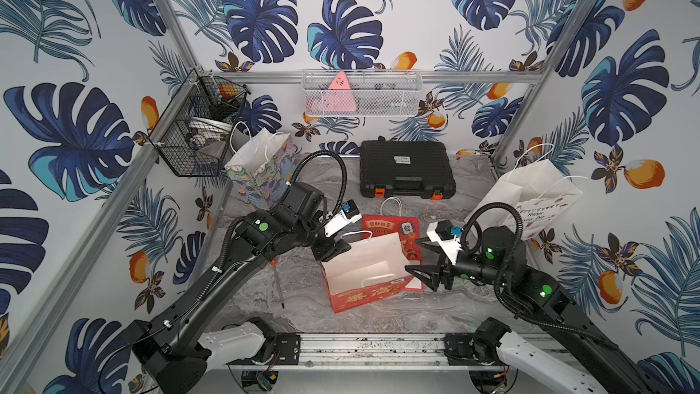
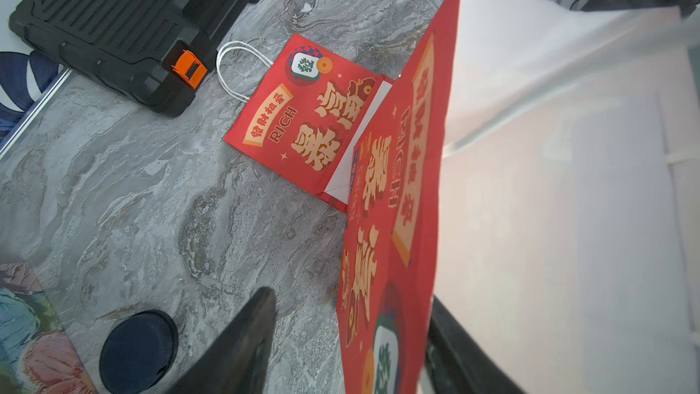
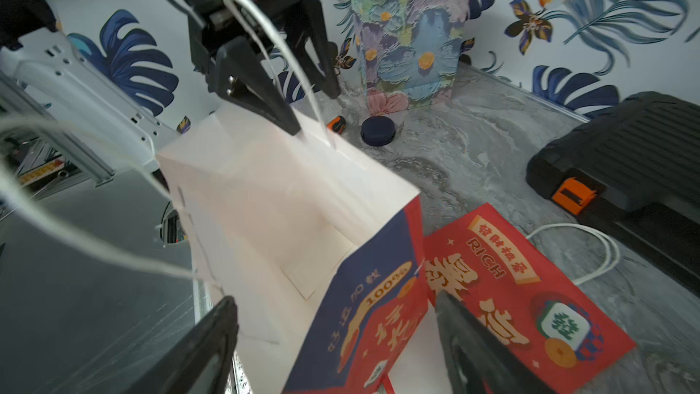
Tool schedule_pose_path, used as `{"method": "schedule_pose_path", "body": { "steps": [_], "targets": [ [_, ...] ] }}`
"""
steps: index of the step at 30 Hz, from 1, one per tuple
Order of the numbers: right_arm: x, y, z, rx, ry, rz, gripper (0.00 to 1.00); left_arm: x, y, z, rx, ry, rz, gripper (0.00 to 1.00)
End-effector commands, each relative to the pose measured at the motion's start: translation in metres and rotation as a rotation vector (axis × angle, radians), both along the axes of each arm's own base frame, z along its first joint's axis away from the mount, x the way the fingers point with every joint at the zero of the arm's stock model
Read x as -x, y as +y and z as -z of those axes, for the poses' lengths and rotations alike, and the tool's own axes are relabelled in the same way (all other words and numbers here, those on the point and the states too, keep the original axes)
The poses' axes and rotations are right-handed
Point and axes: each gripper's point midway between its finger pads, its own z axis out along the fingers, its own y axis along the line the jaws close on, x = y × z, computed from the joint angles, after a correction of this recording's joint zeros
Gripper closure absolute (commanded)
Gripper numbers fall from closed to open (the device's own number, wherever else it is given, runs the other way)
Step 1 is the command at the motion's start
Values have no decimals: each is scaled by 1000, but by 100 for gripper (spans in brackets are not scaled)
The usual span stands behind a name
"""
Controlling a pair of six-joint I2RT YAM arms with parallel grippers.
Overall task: Put away the paper bag
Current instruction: Pick up the paper bag from the center of the board.
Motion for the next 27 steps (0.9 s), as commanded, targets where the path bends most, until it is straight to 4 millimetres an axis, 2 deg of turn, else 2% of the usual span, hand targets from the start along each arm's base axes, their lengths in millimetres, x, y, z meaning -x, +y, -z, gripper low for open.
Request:
{"method": "schedule_pose_path", "body": {
  "steps": [1, 3, 4, 5, 8, 16, 22, 27],
  "targets": [
    [-9, -2, -15, 19, 51, 60, 16, 0, -4, -5, 18, -10, 26, 41],
    [-10, 8, -22, 66, 41, -5, 15, -2, -4, -6, 16, -14, 22, 43],
    [-15, 12, -16, 114, 47, -27, 15, -2, -5, -7, 18, -16, 24, 45],
    [-18, 16, -20, 146, 31, -50, 14, -1, -5, -8, 22, -17, 27, 46],
    [-22, 30, -16, 224, 21, -151, 13, 1, -6, -11, 34, -22, 38, 48],
    [-25, 62, -6, 265, -10, -378, 16, 2, -9, -11, 44, -16, 55, 50],
    [-31, 81, 0, 232, -19, -455, 24, 2, -12, -10, 54, -12, 61, 50],
    [-40, 94, 11, 225, -18, -477, 35, 1, -13, -9, 68, -6, 58, 49]
  ]
}}
